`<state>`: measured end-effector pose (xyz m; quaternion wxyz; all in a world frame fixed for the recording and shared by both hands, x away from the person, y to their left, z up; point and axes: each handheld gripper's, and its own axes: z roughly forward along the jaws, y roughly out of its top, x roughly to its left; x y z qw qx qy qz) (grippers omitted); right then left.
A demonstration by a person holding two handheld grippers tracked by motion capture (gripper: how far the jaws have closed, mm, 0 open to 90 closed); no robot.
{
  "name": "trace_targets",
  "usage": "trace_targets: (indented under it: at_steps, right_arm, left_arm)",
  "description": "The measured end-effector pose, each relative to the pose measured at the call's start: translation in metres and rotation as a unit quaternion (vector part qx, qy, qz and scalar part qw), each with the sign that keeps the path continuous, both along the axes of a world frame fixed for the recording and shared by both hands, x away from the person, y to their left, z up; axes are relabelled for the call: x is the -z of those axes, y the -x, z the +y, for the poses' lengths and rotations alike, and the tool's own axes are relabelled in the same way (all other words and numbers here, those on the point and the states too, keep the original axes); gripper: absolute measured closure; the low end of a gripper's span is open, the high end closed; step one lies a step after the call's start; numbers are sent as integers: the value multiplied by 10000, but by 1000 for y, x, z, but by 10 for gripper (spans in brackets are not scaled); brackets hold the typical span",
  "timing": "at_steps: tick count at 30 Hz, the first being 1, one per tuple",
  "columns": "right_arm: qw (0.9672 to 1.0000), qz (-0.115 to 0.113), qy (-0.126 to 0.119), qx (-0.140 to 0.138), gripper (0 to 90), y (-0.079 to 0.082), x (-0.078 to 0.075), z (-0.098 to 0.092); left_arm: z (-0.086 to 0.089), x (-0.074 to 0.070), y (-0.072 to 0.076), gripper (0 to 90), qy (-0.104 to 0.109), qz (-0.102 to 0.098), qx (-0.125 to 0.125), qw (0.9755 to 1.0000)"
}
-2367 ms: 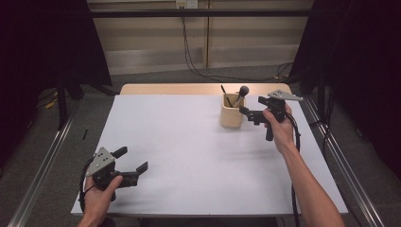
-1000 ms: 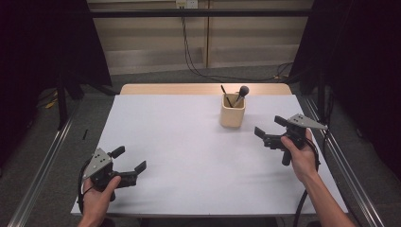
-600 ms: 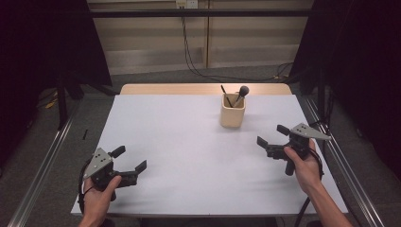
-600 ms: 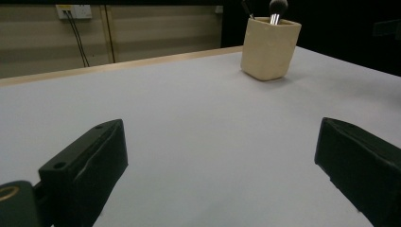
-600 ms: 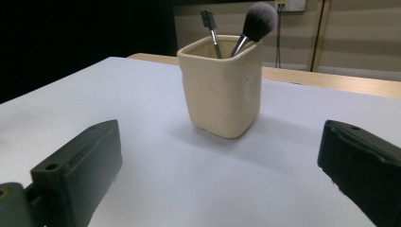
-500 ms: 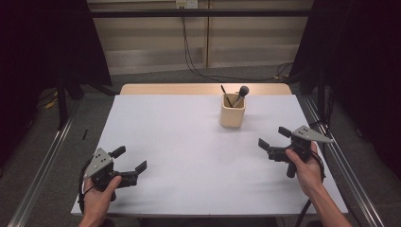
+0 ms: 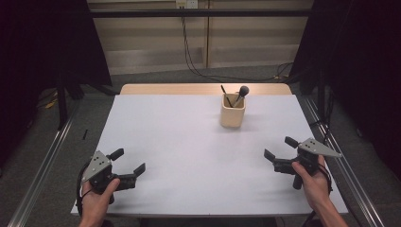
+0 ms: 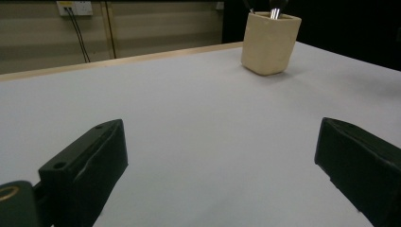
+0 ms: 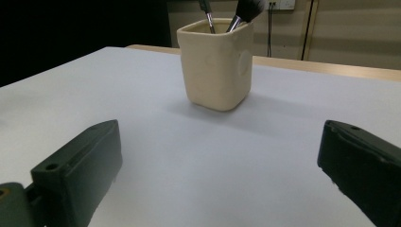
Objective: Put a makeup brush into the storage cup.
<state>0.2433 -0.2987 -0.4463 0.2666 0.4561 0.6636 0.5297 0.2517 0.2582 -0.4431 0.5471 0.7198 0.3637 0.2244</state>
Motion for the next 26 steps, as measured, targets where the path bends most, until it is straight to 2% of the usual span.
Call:
trace_targets:
  at_steps: [6, 8, 12, 14, 19, 26]
  right_arm:
    - [9999, -84, 14, 124, 10, 15, 4, -1]
    - [9999, -68, -15, 120, 9, 18, 5, -1]
    - [9998, -89, 92, 129, 11, 27, 6, -2]
    - [9999, -61, 46, 97, 9, 30, 7, -4]
    - [9998, -89, 145, 53, 12, 31, 10, -4]
    - [9999, -51, 30, 114, 16, 28, 13, -7]
  left_arm:
    - [1, 0, 3, 34, -28, -8, -14, 10000]
    - [1, 0, 3, 34, -25, -6, -27, 10000]
    - [2, 0, 4, 33, -23, 20, -29, 10000]
    - [2, 1, 3, 33, -50, 58, -16, 10000]
    - [3, -2, 3, 33, -12, -26, -36, 10000]
    - [4, -2, 2, 33, -77, -18, 3, 10000]
